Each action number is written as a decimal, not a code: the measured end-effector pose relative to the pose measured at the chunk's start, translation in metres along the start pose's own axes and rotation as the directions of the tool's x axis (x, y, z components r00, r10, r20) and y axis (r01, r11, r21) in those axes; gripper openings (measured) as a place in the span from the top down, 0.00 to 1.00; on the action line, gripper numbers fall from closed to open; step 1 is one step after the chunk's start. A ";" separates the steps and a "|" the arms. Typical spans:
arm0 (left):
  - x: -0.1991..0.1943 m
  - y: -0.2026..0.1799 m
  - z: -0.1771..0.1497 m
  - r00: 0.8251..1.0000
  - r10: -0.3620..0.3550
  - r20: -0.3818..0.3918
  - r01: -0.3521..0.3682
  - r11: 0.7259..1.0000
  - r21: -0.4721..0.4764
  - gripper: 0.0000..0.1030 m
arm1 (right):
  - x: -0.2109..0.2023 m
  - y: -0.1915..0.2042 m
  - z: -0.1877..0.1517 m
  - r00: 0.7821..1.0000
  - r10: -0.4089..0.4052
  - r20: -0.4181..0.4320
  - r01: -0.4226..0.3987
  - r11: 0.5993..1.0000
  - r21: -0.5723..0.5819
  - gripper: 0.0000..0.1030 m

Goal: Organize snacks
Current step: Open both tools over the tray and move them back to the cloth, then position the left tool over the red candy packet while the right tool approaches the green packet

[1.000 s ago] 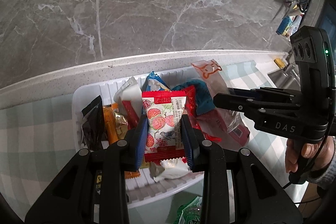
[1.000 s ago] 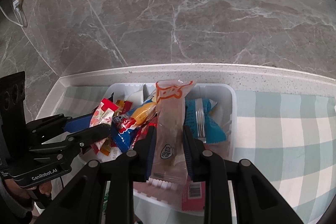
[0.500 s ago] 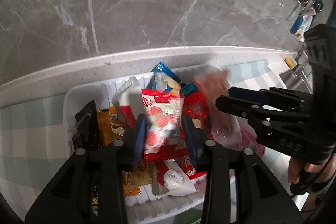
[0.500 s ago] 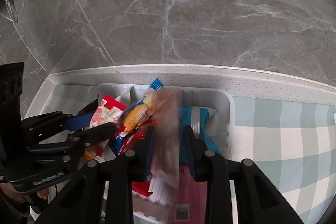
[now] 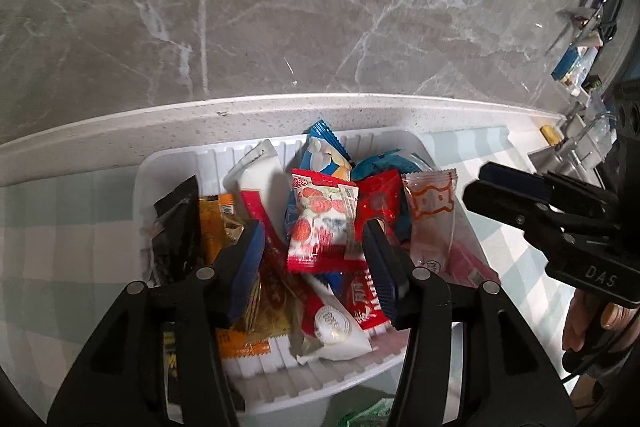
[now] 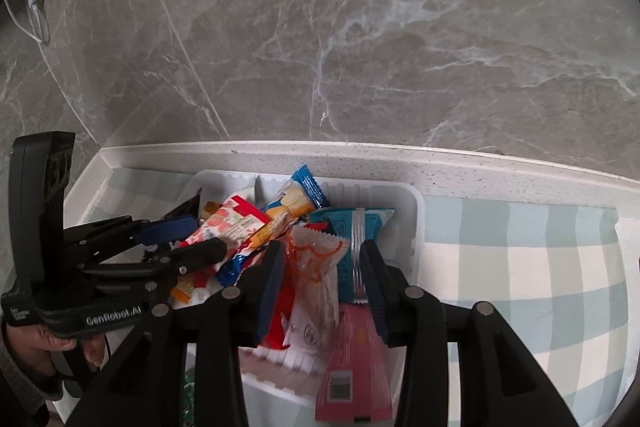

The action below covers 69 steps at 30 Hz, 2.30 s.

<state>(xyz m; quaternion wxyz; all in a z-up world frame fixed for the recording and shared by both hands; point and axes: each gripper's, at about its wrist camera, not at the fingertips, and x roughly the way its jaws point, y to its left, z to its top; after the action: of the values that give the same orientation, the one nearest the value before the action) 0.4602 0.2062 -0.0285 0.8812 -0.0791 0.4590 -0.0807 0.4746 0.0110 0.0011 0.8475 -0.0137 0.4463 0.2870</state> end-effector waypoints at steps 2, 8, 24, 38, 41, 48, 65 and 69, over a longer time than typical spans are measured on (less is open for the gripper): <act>-0.009 0.000 -0.002 1.000 0.000 0.010 0.000 1.000 -0.006 0.52 | -0.008 0.002 -0.005 1.000 0.009 0.003 -0.009 1.000 -0.001 0.56; -0.046 -0.004 -0.019 0.999 -0.017 0.044 0.019 0.999 -0.044 0.51 | -0.029 0.019 -0.028 0.998 0.056 0.001 -0.056 0.998 -0.026 0.54; -0.115 -0.001 -0.169 0.993 -0.066 -0.099 0.046 0.980 -0.192 0.48 | -0.020 0.097 -0.119 0.972 0.147 -0.185 -0.197 0.936 -0.292 0.47; -0.148 -0.028 -0.243 0.987 0.031 -0.155 -0.090 0.918 -0.386 0.48 | -0.019 0.087 -0.126 0.953 0.217 -0.209 -0.281 0.891 -0.356 0.44; -0.151 -0.039 -0.259 0.984 0.047 -0.169 -0.118 0.892 -0.437 0.48 | -0.020 0.086 -0.127 0.951 0.227 -0.211 -0.294 0.877 -0.380 0.41; -0.151 -0.063 -0.284 0.981 0.082 -0.179 -0.163 0.844 -0.512 0.48 | -0.016 0.086 -0.131 0.940 0.254 -0.226 -0.329 0.851 -0.409 0.41; -0.142 -0.071 -0.295 0.962 0.177 -0.208 -0.266 0.776 -0.572 0.47 | 0.006 0.097 -0.131 0.930 0.259 -0.262 -0.361 0.780 -0.511 0.38; -0.146 -0.058 -0.291 0.956 0.217 -0.198 -0.293 0.759 -0.581 0.47 | 0.007 0.095 -0.130 0.922 0.279 -0.267 -0.381 0.770 -0.511 0.38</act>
<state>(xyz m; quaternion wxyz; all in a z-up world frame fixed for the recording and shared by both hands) 0.1342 0.1622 -0.0650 0.7833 -0.2876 0.5187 0.1863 0.3334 0.0572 -0.0601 0.6999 -0.2046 0.4122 0.5462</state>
